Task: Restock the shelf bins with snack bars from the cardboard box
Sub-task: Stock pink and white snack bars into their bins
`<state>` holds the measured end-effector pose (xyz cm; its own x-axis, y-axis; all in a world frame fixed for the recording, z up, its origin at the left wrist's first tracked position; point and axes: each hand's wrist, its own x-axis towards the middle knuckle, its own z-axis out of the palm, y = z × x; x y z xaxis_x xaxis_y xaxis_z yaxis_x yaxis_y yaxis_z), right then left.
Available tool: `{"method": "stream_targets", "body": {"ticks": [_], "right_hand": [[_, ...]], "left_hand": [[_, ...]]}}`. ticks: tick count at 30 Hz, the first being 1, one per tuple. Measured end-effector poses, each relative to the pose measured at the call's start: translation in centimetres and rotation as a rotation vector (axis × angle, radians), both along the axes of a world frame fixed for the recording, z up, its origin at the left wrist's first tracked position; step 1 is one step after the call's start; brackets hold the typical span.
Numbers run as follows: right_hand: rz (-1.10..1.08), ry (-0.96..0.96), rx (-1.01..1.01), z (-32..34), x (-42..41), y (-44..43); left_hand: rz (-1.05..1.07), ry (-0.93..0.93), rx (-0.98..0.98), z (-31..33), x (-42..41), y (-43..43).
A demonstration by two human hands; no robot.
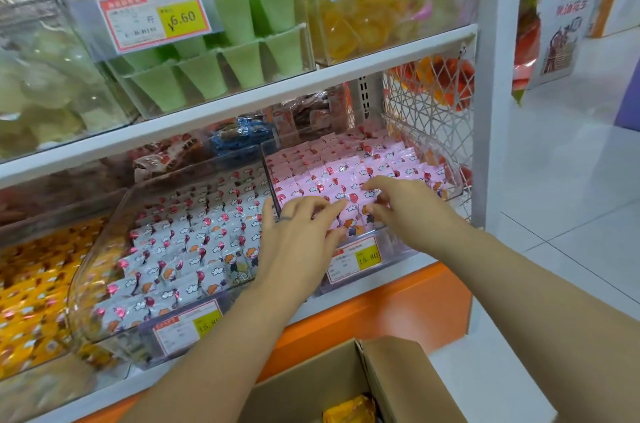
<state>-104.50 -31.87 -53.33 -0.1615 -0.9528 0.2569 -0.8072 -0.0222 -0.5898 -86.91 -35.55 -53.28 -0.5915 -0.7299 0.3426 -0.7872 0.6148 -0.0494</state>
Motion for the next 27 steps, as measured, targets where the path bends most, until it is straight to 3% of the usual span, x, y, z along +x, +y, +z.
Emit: {"method": "stream_targets", "body": {"ticks": [3,8,10,15,19,23,27], "right_hand": [[-0.025,0.053,0.010,-0.1,0.1,0.0],[-0.102,0.423,0.053,-0.9,0.3,1.9],[-0.118,0.460,-0.004,-2.1,0.7,3.2],[-0.032,0.258,-0.248,-4.7,2.9,6.5],[-0.003,0.137,-0.300,-6.1,5.0,8.3],[0.086,-0.042,-0.117,-10.0,9.1,9.0],[0.183,-0.097,0.154,-15.4,13.0,9.5]], "left_hand": [[0.051,-0.086,0.036,0.1,-0.3,-0.3],[0.032,-0.191,0.102,0.1,0.5,0.2],[0.007,-0.174,0.102,0.0,0.7,0.5],[-0.162,0.315,-0.025,-2.3,3.4,3.2],[-0.170,0.508,0.099,-5.4,7.6,5.7],[-0.095,0.578,0.200,-9.8,12.5,7.7],[-0.012,0.575,0.321,-14.3,16.2,8.6]]}}
